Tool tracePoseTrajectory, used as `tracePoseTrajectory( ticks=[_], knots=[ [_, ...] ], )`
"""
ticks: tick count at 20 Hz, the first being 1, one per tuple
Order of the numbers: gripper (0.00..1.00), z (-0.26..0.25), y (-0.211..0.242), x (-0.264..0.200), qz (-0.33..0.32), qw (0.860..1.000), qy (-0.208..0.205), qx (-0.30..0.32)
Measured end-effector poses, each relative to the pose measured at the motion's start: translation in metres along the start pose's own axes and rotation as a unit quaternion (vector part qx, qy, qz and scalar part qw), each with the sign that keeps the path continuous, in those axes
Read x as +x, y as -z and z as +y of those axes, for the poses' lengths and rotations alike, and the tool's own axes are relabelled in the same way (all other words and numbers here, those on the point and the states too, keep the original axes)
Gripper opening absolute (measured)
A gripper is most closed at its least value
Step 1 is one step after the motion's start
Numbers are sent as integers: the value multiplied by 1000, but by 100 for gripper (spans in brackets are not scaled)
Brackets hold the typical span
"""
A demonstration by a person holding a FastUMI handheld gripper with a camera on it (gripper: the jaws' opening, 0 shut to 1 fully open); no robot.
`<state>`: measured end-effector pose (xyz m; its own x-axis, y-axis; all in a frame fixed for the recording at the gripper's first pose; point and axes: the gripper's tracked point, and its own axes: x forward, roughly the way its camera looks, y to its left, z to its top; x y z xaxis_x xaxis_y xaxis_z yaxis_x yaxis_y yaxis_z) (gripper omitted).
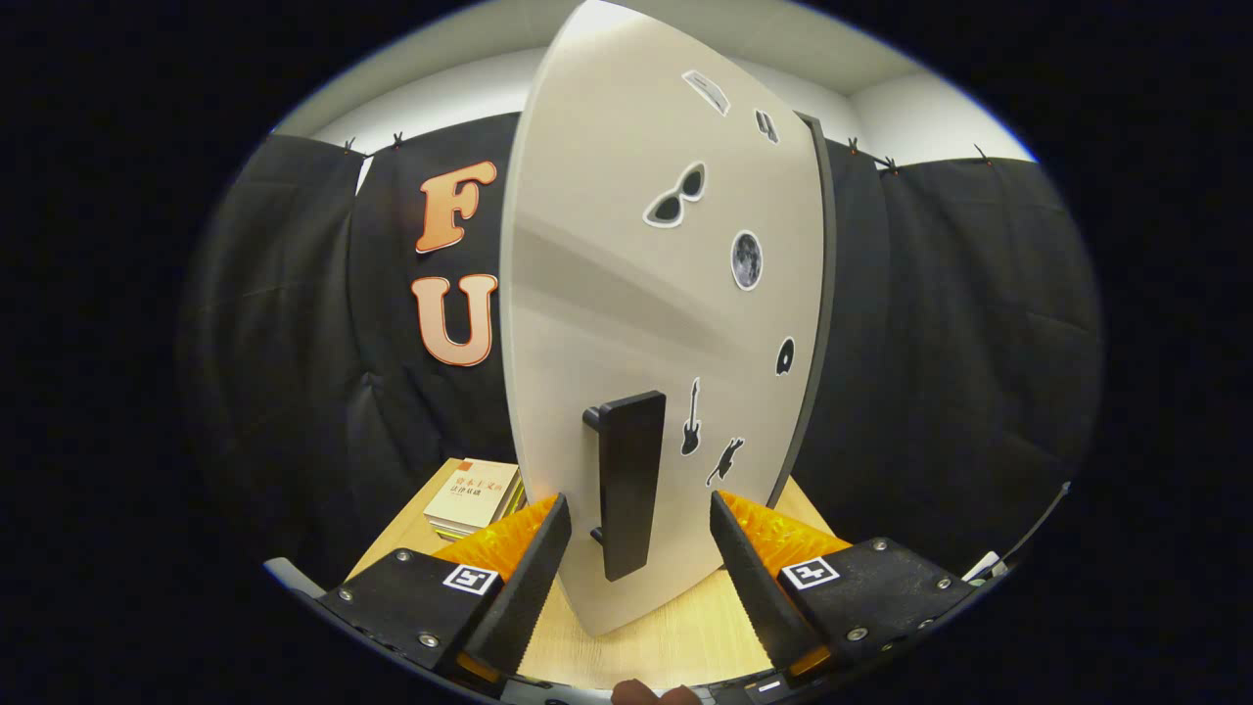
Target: Open the shoe cabinet door, grab the shoes and put them into the shoe cabinet, then close the shoe cabinet door.
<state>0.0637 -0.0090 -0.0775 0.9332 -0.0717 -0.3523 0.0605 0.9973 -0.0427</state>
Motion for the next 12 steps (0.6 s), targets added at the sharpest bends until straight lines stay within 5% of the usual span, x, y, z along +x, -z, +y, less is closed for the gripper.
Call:
tracePoseTrajectory(
  ticks=[12],
  knots=[
    [89, 44, -17, 66, 3, 998, -57, 0]
  ],
)
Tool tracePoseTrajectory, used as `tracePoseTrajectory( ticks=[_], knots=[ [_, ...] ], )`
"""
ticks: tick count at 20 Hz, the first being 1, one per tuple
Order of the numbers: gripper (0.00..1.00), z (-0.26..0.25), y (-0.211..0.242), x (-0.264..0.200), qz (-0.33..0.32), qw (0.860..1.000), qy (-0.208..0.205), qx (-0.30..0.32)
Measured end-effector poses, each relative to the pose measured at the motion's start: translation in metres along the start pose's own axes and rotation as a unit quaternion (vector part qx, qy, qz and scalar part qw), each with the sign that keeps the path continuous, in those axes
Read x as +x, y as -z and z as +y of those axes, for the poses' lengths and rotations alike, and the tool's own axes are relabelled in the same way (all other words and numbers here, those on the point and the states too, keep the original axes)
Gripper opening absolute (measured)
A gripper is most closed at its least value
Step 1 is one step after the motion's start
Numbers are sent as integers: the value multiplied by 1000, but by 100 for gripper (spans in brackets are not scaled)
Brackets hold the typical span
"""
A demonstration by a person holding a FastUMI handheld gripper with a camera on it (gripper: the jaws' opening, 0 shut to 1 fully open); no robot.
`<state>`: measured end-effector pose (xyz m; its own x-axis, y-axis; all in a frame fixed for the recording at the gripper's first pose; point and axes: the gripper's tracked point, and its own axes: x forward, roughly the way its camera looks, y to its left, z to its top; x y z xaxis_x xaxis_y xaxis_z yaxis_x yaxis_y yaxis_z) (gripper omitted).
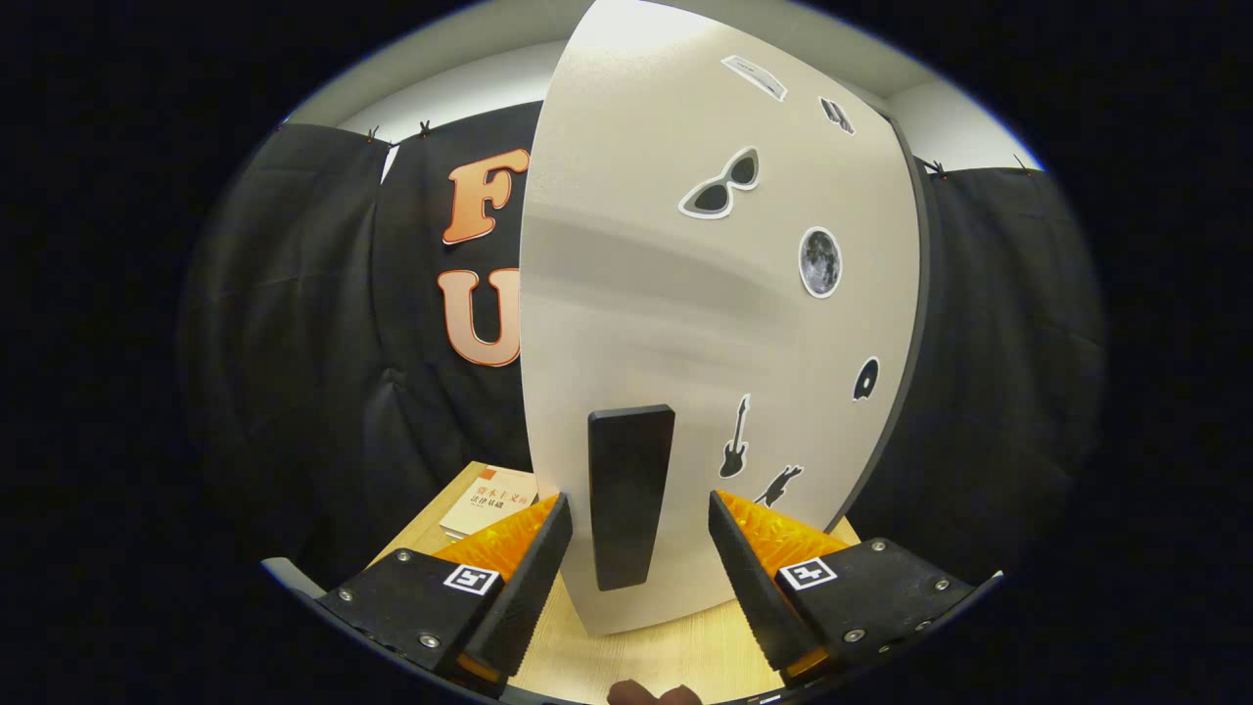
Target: Open the shoe cabinet door, grab the shoes and put them into the shoe cabinet, then close the shoe cabinet door.
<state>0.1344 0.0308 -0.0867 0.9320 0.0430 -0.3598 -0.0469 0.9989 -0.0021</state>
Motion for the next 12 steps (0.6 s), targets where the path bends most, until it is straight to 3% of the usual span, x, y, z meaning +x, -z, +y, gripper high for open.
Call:
tracePoseTrajectory(
  ticks=[9, 12],
  knots=[
    [89, 6, -7, 55, -3, 998, -40, 41],
    [89, 13, -12, 76, -10, 999, -30, 23]
  ],
)
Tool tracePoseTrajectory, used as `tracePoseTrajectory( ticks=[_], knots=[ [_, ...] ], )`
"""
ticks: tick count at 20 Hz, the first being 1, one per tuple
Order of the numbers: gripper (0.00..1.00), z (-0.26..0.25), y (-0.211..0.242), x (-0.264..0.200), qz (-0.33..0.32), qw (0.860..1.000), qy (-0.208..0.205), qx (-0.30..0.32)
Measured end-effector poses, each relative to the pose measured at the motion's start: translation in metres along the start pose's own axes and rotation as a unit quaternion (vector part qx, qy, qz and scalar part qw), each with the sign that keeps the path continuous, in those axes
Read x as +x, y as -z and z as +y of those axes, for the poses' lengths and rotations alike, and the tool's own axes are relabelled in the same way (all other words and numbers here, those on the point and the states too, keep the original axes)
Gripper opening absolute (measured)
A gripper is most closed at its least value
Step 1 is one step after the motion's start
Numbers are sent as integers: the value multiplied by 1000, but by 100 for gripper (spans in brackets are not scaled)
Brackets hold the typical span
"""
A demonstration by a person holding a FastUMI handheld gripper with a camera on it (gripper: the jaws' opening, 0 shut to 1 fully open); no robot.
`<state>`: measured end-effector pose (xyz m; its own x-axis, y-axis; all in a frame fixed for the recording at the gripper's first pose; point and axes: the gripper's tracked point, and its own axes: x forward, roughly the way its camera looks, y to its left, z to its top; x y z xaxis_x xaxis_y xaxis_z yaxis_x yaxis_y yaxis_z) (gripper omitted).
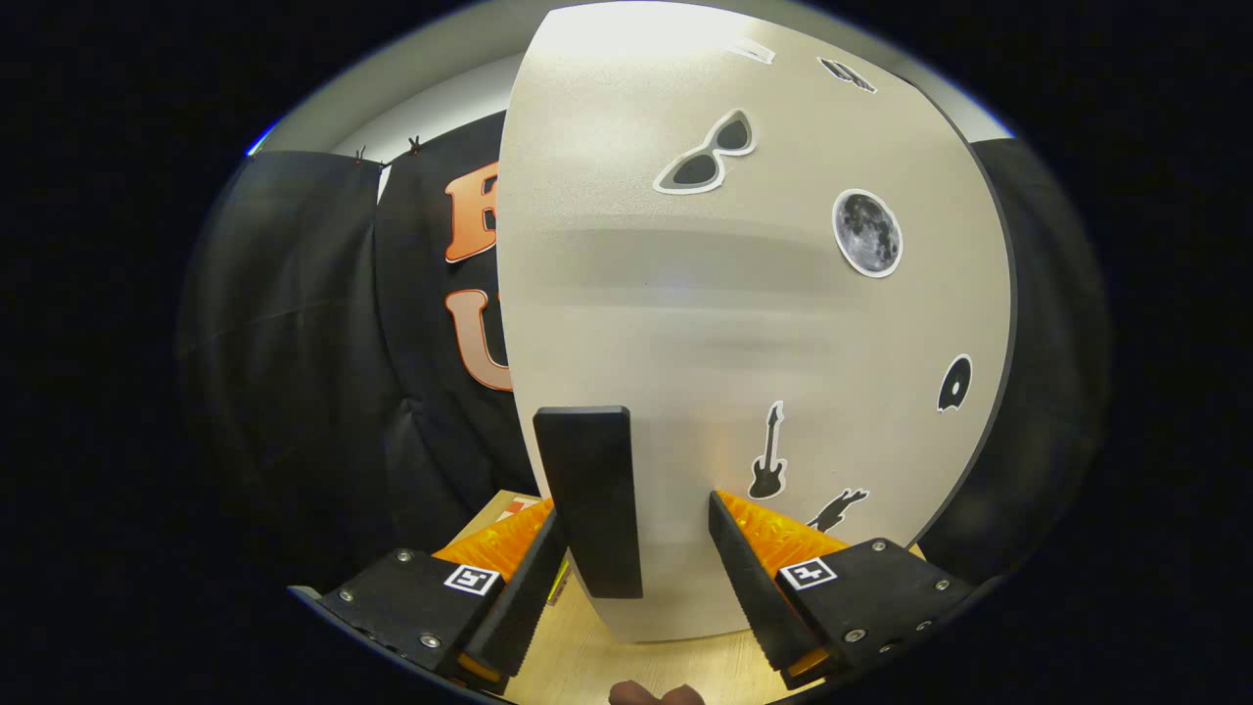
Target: Open the shoe cabinet door, grab the shoes and put them into the shoe cabinet, then close the shoe cabinet door.
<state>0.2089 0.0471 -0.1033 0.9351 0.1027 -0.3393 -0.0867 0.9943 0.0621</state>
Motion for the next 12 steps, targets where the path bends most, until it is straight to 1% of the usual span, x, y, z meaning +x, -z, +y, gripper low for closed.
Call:
tracePoseTrajectory(
  ticks=[2, 4, 8, 10, 12],
  knots=[
    [89, 4, -3, 15, -4, 999, 14, -40],
    [89, 1, -2, 17, -9, 998, 23, -58],
    [92, 1, -4, 21, -14, 999, 21, -49],
    [92, 1, -4, 23, -15, 998, 12, -58],
    [92, 3, -4, 20, -5, 999, 1, -45]
  ],
)
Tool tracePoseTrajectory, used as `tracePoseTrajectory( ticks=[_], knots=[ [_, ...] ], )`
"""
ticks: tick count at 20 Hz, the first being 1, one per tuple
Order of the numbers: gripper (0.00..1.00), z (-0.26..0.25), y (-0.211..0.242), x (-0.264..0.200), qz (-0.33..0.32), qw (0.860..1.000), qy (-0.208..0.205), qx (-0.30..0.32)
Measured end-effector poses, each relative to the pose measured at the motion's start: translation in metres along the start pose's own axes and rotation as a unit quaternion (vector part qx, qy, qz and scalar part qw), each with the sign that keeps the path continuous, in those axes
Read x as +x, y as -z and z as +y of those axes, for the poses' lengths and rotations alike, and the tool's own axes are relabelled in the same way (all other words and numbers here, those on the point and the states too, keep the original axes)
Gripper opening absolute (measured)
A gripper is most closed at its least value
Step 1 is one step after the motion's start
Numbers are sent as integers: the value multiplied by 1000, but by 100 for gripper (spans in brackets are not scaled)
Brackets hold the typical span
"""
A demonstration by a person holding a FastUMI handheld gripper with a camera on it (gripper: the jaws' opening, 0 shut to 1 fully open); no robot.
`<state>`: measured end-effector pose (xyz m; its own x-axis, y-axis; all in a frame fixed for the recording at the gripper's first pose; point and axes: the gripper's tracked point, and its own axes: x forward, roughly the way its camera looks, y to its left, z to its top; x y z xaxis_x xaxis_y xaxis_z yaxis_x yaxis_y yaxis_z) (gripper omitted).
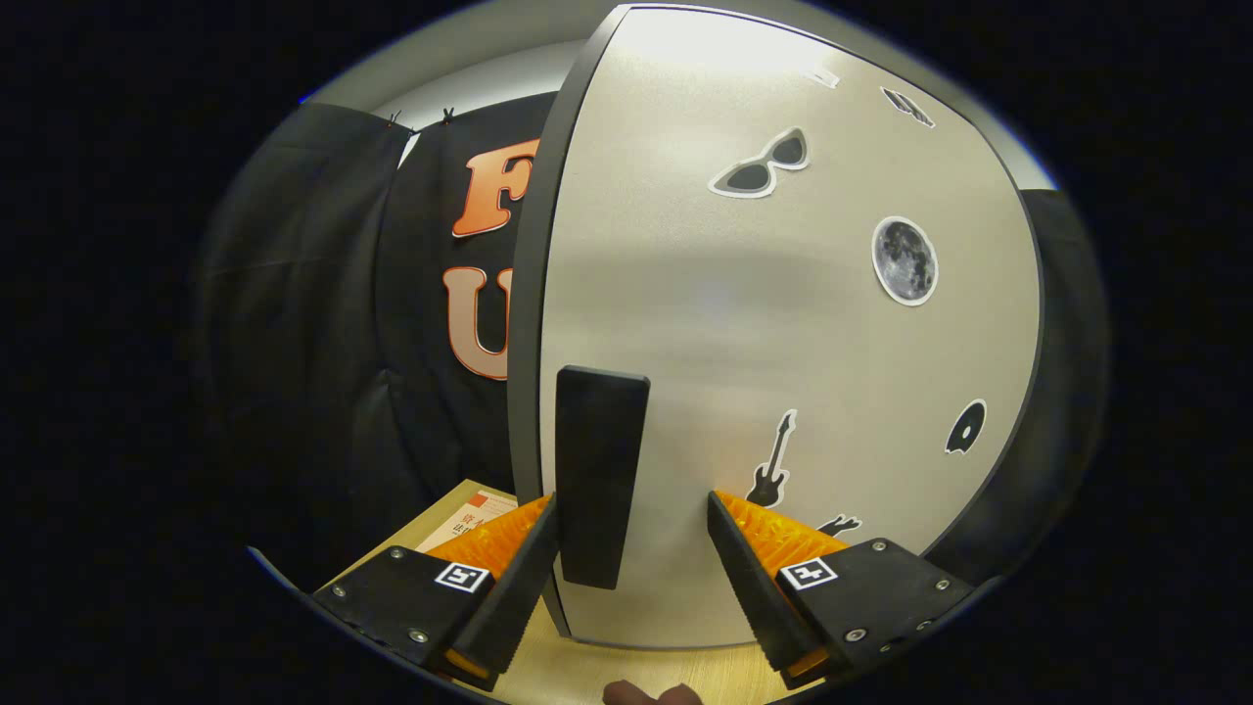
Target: Open the shoe cabinet door, grab the shoes and put them into the shoe cabinet, then close the shoe cabinet door.
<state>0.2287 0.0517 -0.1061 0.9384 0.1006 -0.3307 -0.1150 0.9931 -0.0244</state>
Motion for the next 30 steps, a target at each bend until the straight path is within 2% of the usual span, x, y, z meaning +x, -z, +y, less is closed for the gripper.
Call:
tracePoseTrajectory(
  ticks=[3, 5, 12, 16, 26, 30],
  knots=[
    [92, -5, -14, -17, -12, 998, 3, 58],
    [92, -8, -21, -43, -29, 997, 7, 74],
    [92, -24, -16, -140, -39, 997, 60, 31],
    [92, -33, -11, -184, -42, 996, 74, 39],
    [92, -98, -9, -270, -72, 991, 90, 64],
    [92, -123, -2, -287, -75, 990, 88, 79]
  ],
)
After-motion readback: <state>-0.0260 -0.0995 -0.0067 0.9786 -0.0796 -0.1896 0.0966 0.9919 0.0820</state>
